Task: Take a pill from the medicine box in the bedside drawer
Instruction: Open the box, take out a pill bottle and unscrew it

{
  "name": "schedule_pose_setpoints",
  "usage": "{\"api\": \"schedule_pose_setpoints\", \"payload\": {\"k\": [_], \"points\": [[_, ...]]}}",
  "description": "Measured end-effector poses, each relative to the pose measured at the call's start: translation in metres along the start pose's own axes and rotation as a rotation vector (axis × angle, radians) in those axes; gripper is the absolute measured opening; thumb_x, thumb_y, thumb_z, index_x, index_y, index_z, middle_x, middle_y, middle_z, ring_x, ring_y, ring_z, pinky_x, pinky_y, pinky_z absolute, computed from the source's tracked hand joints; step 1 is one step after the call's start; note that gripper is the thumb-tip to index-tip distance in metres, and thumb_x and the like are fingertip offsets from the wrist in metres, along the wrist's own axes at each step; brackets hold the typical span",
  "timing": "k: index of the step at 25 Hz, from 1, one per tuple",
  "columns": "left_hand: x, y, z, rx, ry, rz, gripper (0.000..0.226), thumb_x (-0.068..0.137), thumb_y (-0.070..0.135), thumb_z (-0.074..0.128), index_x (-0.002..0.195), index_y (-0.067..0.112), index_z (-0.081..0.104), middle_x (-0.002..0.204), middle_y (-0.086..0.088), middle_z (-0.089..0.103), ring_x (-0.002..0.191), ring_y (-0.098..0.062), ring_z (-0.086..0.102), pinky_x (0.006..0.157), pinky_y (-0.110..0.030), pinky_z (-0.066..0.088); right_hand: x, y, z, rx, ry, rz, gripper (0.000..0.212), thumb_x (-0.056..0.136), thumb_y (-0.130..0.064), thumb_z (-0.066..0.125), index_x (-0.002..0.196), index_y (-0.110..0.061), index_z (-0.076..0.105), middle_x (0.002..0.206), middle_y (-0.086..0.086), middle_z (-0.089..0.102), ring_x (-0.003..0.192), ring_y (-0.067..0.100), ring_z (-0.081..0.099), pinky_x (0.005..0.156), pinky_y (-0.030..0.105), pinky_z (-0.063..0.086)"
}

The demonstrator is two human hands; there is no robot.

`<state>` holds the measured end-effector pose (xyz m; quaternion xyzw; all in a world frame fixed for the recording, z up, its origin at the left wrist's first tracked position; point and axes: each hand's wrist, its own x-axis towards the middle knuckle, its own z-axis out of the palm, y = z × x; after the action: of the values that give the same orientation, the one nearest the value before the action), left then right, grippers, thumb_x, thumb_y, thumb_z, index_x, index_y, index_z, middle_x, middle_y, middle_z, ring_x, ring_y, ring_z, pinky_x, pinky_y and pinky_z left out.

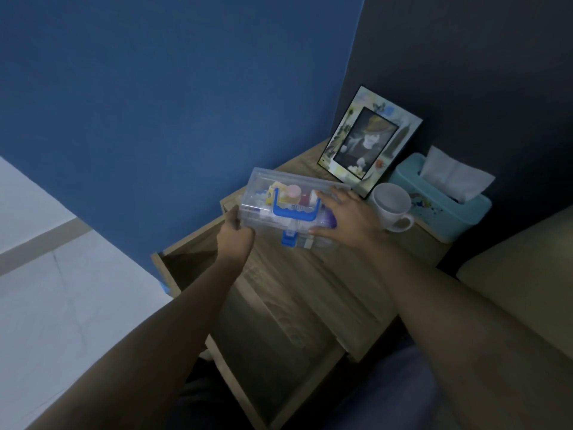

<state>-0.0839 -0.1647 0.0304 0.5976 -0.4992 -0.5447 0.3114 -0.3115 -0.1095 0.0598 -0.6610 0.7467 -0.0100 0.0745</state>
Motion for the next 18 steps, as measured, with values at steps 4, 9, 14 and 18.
{"api": "schedule_pose_setpoints", "payload": {"k": [4,9,14,18], "points": [[0.003,0.000,-0.005,0.064,-0.001,-0.007,0.068,0.077,0.003,0.042,0.143,0.018,0.037,0.131,-0.017,0.057,0.111,-0.031,0.058,0.094,-0.042,0.050,-0.003,0.003,-0.013,-0.018,0.161,-0.111,0.071,0.081,-0.065,0.050,0.136,-0.022,0.039,0.137,0.010,0.053,0.121,0.030,0.051,0.094,0.039,0.045],[0.005,0.000,0.000,0.589,-0.113,0.312,0.077,0.083,0.004,0.051,0.150,0.012,0.014,0.160,-0.010,0.014,0.146,-0.029,0.017,0.118,-0.041,0.022,0.011,0.011,-0.045,0.051,0.267,-0.167,0.046,0.092,-0.047,0.045,0.127,-0.017,0.047,0.114,0.018,0.064,0.100,0.034,0.060,0.078,0.040,0.049],[0.013,-0.008,0.001,1.042,-0.316,0.675,0.063,0.098,0.037,0.030,0.150,0.011,0.006,0.161,-0.009,0.002,0.148,-0.025,-0.002,0.117,-0.034,-0.001,0.046,0.011,-0.074,-0.126,0.379,-0.162,0.032,0.098,-0.028,0.037,0.118,-0.010,0.056,0.119,0.015,0.057,0.107,0.035,0.053,0.085,0.044,0.046],[0.017,-0.016,0.003,1.131,-0.341,0.627,0.065,0.097,0.049,0.020,0.150,0.016,0.002,0.161,-0.006,-0.002,0.148,-0.022,-0.006,0.112,-0.033,-0.006,0.056,0.016,-0.075,-0.265,0.430,-0.108,0.037,0.097,-0.029,0.034,0.119,-0.010,0.056,0.116,0.017,0.055,0.104,0.035,0.050,0.084,0.043,0.038]]}}
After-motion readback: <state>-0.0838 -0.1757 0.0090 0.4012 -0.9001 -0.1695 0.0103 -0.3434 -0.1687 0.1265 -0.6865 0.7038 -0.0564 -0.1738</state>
